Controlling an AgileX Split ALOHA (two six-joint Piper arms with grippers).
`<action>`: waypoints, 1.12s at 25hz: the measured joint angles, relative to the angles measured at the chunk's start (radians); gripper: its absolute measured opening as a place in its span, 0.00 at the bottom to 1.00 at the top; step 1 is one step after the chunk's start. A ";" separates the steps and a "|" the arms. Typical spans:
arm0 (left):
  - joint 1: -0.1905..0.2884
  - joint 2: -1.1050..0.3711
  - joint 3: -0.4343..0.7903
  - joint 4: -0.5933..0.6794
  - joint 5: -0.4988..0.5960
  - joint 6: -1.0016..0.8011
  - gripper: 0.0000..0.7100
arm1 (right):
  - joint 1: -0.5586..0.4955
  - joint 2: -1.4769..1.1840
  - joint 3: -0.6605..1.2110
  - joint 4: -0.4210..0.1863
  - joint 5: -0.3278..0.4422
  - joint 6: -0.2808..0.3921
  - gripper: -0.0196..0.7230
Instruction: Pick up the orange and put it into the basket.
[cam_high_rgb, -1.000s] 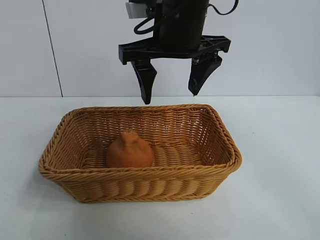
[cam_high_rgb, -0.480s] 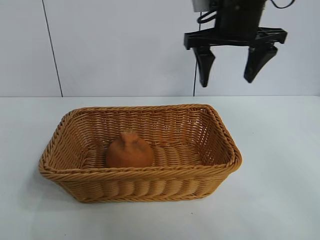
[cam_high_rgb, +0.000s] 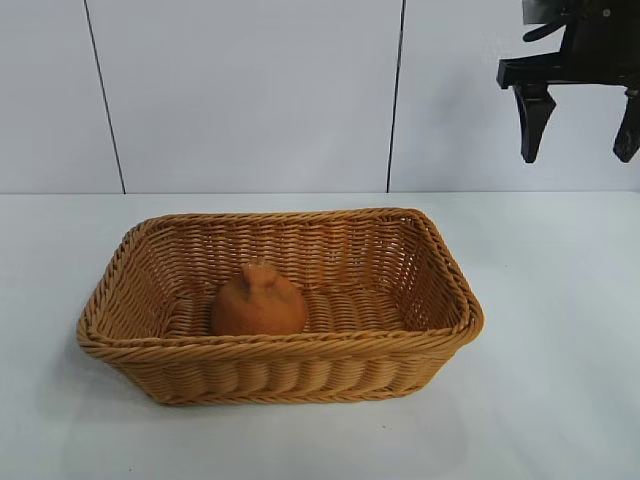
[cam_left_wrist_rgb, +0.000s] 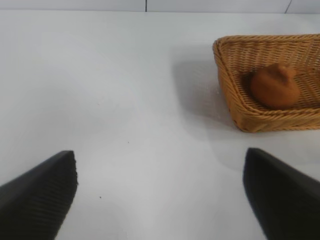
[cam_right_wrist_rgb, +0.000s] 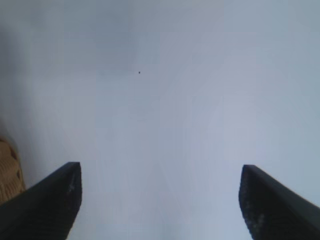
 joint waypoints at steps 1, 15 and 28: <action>0.000 0.000 0.000 0.000 0.000 0.000 0.91 | 0.000 0.000 0.000 0.003 0.001 -0.002 0.82; 0.000 0.000 0.000 0.000 0.000 0.000 0.91 | 0.000 -0.292 0.404 0.048 0.001 -0.019 0.83; 0.000 0.000 0.000 0.000 0.000 0.000 0.91 | 0.000 -0.910 1.042 0.055 -0.074 -0.065 0.83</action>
